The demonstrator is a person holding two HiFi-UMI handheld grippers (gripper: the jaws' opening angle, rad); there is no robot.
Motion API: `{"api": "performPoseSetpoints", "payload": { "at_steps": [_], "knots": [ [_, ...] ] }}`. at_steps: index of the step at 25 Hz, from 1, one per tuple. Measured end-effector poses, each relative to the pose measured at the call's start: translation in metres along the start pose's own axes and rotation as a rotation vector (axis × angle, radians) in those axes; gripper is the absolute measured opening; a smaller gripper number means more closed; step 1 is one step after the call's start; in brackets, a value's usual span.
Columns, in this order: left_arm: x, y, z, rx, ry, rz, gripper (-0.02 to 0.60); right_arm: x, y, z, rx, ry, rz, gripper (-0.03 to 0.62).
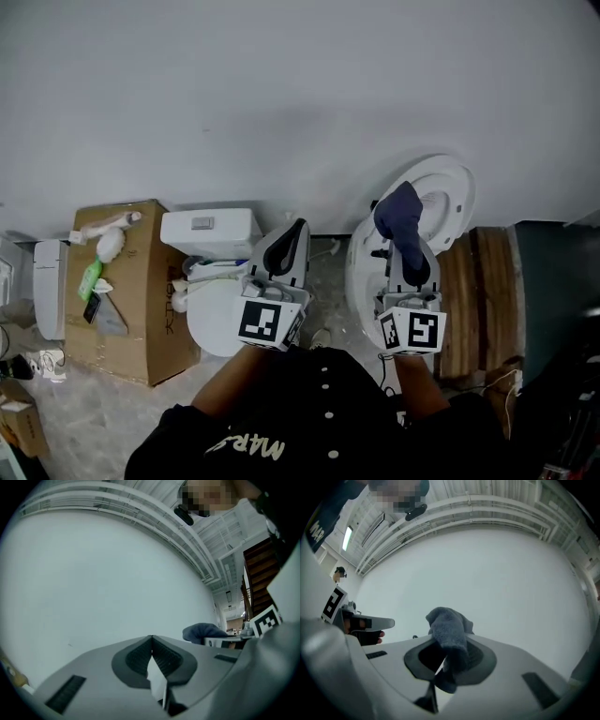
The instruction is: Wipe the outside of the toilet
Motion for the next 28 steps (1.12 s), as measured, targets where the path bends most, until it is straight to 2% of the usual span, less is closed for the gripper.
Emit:
{"api": "performPoseSetpoints", "payload": {
  "at_steps": [4,8,12,18,21,28],
  "knots": [
    [-0.014,0.017,-0.007,-0.007,-0.037,0.014,0.011,-0.013,-0.012,0.0,0.002,-0.011,0.004,0.054],
    [-0.03,0.037,-0.015,-0.05,-0.065,-0.001,0.011,-0.023,-0.018,0.0,-0.005,-0.025,0.017,0.054],
    [-0.039,0.05,-0.021,-0.097,-0.054,0.057,0.011,-0.025,-0.022,0.004,-0.01,-0.038,-0.006,0.054],
    [-0.044,0.066,-0.034,-0.141,-0.089,0.112,0.011,-0.018,-0.024,0.005,0.002,-0.049,-0.027,0.054],
    [-0.039,0.073,-0.043,-0.155,-0.079,0.139,0.011,-0.015,-0.026,0.005,0.014,-0.049,-0.035,0.054],
    [-0.031,0.081,-0.048,-0.189,-0.057,0.147,0.011,-0.014,-0.032,0.003,0.023,-0.046,-0.037,0.054]
  ]
}}
Point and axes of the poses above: the fingertips, and each gripper's own axes: z forward along the fingers, y to its left, x out of its underside, the point moved 8 cm from there along -z, backward along the fingers
